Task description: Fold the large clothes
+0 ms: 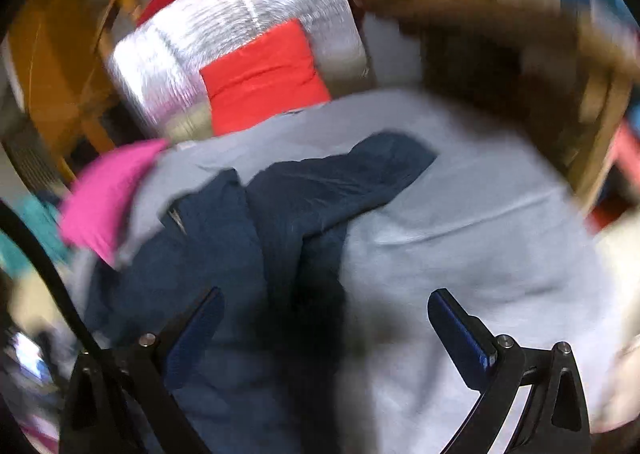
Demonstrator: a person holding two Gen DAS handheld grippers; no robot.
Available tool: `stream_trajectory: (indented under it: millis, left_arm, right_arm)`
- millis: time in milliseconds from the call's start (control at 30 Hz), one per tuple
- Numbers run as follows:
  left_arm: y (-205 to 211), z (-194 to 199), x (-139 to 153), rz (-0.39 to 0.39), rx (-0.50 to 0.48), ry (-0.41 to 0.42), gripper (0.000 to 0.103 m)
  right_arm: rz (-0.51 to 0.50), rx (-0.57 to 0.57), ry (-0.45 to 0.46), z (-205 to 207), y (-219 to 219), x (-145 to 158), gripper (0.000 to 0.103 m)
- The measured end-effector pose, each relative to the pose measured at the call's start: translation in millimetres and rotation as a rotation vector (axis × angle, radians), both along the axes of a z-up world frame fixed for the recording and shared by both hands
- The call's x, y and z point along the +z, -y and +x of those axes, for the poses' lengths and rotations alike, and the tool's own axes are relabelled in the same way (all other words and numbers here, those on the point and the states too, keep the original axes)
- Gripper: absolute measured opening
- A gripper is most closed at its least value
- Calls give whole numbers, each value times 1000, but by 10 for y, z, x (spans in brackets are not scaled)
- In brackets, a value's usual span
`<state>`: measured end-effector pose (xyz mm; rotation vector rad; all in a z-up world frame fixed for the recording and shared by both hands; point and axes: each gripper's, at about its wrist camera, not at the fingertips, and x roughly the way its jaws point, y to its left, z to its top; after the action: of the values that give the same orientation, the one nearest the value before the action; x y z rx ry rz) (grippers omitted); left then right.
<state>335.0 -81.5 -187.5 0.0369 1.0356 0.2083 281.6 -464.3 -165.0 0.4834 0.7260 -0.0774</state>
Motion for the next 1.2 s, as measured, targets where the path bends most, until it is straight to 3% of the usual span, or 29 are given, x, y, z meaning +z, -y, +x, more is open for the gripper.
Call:
stream_trajectory:
  millis: [67, 233, 467, 600, 700, 833, 967, 1200]
  left_arm:
    - [4, 93, -169, -12, 10, -33, 103]
    - [66, 196, -357, -3, 0, -30, 103]
    - [-12, 213, -466, -68, -3, 2, 103]
    - [-33, 170, -522, -87, 1, 26, 103]
    - [-4, 163, -520, -82, 2, 19, 103]
    - [-27, 230, -491, -98, 1, -17, 103]
    - [-112, 280, -397, -105, -19, -57, 103]
    - [-408, 115, 49, -13, 86, 150, 103]
  right_arm:
    - [171, 1, -3, 238, 315, -180, 103]
    - [417, -36, 6, 716, 742, -537, 91]
    - [576, -133, -27, 1283, 997, -1001, 75]
    - [654, -219, -40, 1488, 1110, -1233, 59]
    - [714, -246, -7, 1567, 1151, -1308, 39]
    - [633, -207, 25, 1557, 1028, -1107, 23]
    - [592, -139, 92, 1385, 831, -789, 23]
    - [465, 53, 154, 971, -95, -191, 23]
